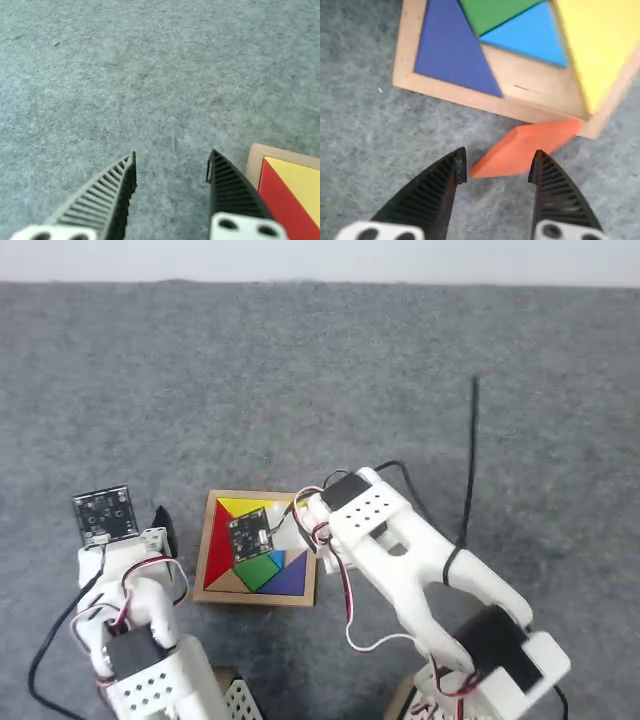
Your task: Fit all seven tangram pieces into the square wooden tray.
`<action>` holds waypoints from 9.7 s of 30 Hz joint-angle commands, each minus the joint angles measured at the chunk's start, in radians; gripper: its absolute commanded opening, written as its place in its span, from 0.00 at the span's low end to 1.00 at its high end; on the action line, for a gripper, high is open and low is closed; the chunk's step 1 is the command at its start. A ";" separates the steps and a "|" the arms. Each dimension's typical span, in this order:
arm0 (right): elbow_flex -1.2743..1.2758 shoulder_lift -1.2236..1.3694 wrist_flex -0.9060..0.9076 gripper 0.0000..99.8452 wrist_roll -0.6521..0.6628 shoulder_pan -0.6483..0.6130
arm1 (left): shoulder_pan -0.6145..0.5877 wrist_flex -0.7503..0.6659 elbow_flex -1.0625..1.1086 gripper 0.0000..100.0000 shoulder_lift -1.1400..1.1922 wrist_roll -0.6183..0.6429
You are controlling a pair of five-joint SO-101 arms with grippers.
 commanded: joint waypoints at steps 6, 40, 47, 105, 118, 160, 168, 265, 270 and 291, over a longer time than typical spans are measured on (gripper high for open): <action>-0.060 0.074 -0.177 0.23 -0.195 0.059 | -0.005 -0.021 -0.008 0.22 -0.011 -0.003; -0.270 0.294 -0.056 0.05 -0.371 0.137 | -0.006 -0.025 -0.001 0.22 -0.011 -0.003; -0.485 0.294 0.151 0.05 -0.657 0.163 | -0.006 -0.025 0.001 0.22 -0.011 -0.003; -0.540 0.483 0.173 0.05 -1.886 -0.054 | -0.008 -0.025 0.001 0.22 -0.011 -0.003; -0.540 0.483 0.174 0.17 -1.884 -0.054 | -0.008 -0.025 0.001 0.22 -0.011 -0.003; -0.651 0.493 0.387 0.01 -1.568 -0.021 | -0.009 -0.021 0.001 0.22 -0.011 -0.003; -0.641 0.493 0.352 0.01 -1.565 0.062 | -0.009 -0.021 0.001 0.22 -0.011 -0.003; 1.073 -0.604 -1.280 0.01 -0.924 0.277 | 0.253 0.186 0.082 0.01 -0.011 -0.008; 1.076 -0.604 -1.282 0.01 -0.924 0.282 | 0.253 0.186 0.082 0.01 -0.011 -0.008; 1.122 -0.604 -1.814 0.01 -0.930 0.415 | 0.253 0.186 0.082 0.01 -0.011 -0.008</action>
